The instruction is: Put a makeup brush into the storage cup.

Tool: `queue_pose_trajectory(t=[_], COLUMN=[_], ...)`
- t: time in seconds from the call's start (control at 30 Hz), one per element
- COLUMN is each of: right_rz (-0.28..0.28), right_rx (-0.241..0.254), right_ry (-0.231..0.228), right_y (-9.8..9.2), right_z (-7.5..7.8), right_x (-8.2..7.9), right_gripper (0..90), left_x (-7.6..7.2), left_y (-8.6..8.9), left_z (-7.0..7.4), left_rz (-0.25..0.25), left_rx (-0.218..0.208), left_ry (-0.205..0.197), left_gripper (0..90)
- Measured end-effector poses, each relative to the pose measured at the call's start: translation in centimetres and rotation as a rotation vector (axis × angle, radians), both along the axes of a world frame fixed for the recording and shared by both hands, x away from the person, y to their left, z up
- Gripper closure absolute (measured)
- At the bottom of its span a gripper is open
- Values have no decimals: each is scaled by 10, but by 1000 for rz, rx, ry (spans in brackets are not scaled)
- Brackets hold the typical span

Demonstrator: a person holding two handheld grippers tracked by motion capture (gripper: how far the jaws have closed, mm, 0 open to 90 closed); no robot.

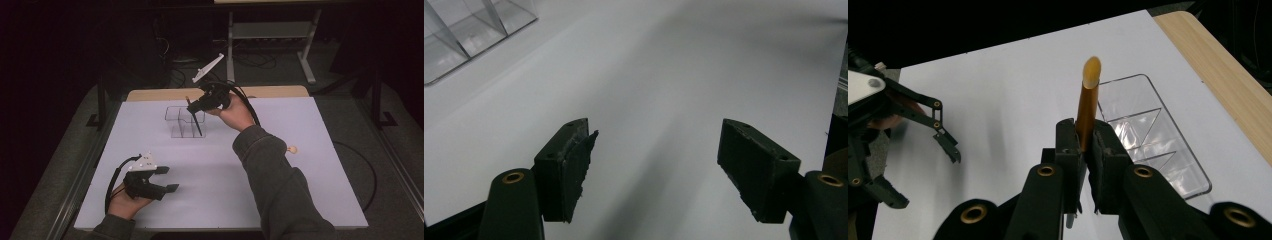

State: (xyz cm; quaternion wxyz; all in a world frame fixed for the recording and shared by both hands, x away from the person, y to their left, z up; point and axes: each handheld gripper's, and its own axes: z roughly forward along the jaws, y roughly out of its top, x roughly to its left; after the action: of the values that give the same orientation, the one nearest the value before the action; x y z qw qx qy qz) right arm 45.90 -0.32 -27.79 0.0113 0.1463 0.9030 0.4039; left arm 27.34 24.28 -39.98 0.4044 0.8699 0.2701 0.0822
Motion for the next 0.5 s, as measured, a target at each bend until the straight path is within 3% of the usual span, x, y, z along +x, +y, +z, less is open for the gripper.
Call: queue_pose_trajectory(t=[0.43, 0.5], right_rz=[-13, -24], right_rx=[-6, -2], right_ry=[-7, 10], right_y=[15, 17], right_z=[8, 8], right_x=[17, 23], right_gripper=[828, 828], left_x=[0, 0], left_y=[-1, -1], left_z=[-1, -1], left_rz=[10, 7], left_rx=[-20, -8], left_ry=[2, 5], left_gripper=[287, 284])
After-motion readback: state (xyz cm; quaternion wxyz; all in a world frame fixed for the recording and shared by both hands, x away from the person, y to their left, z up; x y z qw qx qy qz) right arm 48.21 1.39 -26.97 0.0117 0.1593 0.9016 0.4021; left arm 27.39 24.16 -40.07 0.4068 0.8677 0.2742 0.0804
